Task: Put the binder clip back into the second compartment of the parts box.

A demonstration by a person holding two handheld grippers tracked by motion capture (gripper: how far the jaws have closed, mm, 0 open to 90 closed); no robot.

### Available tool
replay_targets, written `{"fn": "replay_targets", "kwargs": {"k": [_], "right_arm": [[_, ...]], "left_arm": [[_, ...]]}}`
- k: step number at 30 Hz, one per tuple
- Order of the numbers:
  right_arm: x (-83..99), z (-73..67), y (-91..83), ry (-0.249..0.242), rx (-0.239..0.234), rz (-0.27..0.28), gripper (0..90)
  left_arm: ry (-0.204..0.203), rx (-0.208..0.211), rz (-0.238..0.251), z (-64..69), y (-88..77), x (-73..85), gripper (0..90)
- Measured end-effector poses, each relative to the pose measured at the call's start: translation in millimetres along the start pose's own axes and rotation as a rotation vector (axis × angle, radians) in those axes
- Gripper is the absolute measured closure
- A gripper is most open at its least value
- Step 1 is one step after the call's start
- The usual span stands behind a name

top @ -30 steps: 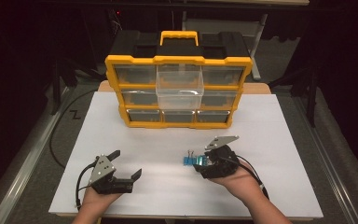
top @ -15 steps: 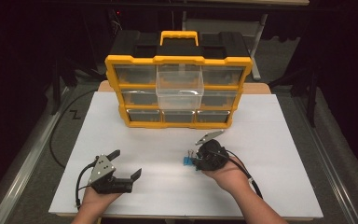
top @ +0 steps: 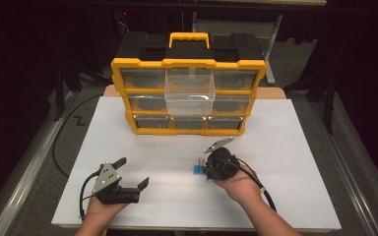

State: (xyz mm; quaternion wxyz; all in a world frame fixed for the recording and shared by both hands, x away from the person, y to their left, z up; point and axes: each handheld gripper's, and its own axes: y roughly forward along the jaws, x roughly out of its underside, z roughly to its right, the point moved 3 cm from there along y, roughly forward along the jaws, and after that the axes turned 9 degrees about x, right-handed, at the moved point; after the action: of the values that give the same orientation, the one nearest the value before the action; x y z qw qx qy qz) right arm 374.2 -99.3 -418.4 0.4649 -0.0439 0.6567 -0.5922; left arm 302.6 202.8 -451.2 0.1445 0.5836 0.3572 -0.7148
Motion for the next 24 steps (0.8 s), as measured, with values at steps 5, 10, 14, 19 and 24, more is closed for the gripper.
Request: {"fn": "replay_targets", "kwargs": {"k": [5, 10, 14, 19, 24], "right_arm": [[1.4, 2.2, -2.3, -0.013, -0.011, -0.003, 78.9], [3.7, 2.2, -8.3, -0.012, -0.012, -0.002, 89.3], [7.1, 3.6, -13.7, -0.023, -0.033, 0.000, 90.0], [10.8, 5.3, -21.2, -0.051, -0.061, 0.007, 90.0], [15.4, 6.3, -28.9, -0.073, -0.091, 0.009, 90.0]], "left_arm": [[0.002, 0.001, 0.000, 0.0, 0.4, 0.0, 0.2], [0.003, 0.002, 0.002, -0.4, -0.2, -0.3, 0.2], [0.002, 0.004, 0.003, -0.5, -0.1, -0.3, 0.2], [0.002, 0.006, 0.004, -0.1, 0.1, -0.3, 0.2], [0.003, 0.006, 0.005, 0.2, 0.4, -0.3, 0.2]]}}
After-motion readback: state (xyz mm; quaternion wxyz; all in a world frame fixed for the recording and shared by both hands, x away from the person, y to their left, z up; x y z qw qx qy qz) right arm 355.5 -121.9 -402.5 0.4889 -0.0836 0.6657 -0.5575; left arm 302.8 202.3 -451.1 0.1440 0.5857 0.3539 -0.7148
